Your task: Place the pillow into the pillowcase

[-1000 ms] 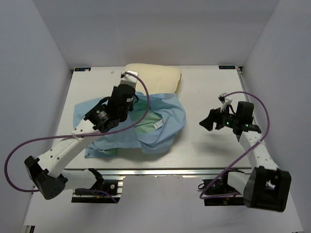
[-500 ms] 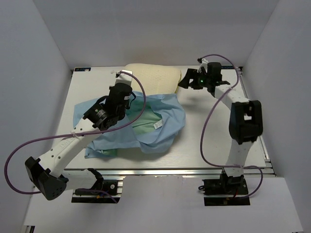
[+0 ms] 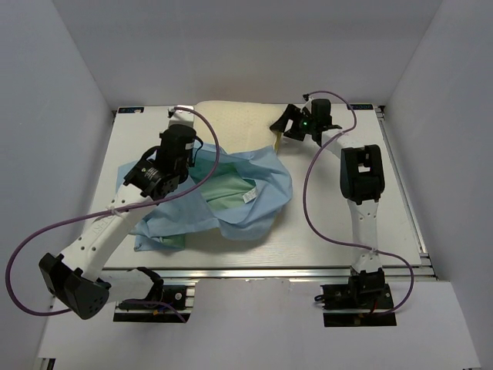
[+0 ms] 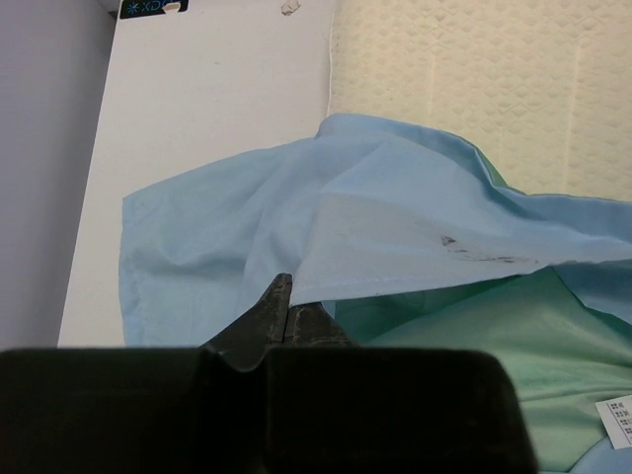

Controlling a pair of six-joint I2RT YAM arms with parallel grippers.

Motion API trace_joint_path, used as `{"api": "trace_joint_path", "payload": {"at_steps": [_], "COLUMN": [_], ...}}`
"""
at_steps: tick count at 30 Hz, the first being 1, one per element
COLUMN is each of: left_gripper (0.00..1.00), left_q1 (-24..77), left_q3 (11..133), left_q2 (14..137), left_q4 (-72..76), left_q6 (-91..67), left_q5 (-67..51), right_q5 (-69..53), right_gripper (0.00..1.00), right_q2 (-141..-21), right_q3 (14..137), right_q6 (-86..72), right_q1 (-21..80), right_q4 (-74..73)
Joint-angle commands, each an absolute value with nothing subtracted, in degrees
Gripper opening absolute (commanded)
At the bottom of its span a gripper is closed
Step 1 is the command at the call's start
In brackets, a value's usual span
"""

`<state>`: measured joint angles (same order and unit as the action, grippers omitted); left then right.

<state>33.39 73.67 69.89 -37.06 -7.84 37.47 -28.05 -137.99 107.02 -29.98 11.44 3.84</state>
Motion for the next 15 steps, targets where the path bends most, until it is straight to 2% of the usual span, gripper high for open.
{"api": "trace_joint_path", "payload": {"at_steps": [1, 5, 6, 8, 9, 10, 15], "left_gripper": [0.0, 0.0, 0.0, 0.0, 0.0, 0.0, 0.0], "left_q1": [32.4, 31.8, 31.8, 31.6, 31.5, 31.3, 29.4], "left_q3": [76.3, 77.1, 77.3, 77.9, 78.2, 78.3, 79.0], "left_q2": [69.3, 70.0, 70.4, 70.8, 71.1, 71.3, 71.8], "left_q4": [-37.2, -37.4, -37.6, -38.1, -38.2, -38.4, -38.7], "left_q6": [-8.3, -8.7, -9.0, -9.3, -9.3, -9.4, -9.8], "left_q5": [36.3, 35.8, 35.8, 35.6, 35.6, 35.5, 35.1], "right_q5": [-34.7, -38.2, -38.8, -39.9, -40.4, -40.6, -39.5], "right_gripper": [0.89, 0.86, 0.77, 0.54, 0.17, 0.01, 0.0], "right_q2": [-139.5, -143.0, -143.4, -144.6, -144.7, -144.8, -141.0], "right_q3": [107.7, 106.7, 106.7, 107.3, 107.4, 107.6, 109.1], "right_q6": [-38.4, -47.2, -49.1, -50.6, -51.7, -53.0, -50.2], "right_q1": [12.2, 12.3, 12.7, 12.9, 13.1, 13.0, 10.0], "right_q4": [12.3, 22.1, 23.6, 25.5, 28.6, 29.2, 27.2]}}
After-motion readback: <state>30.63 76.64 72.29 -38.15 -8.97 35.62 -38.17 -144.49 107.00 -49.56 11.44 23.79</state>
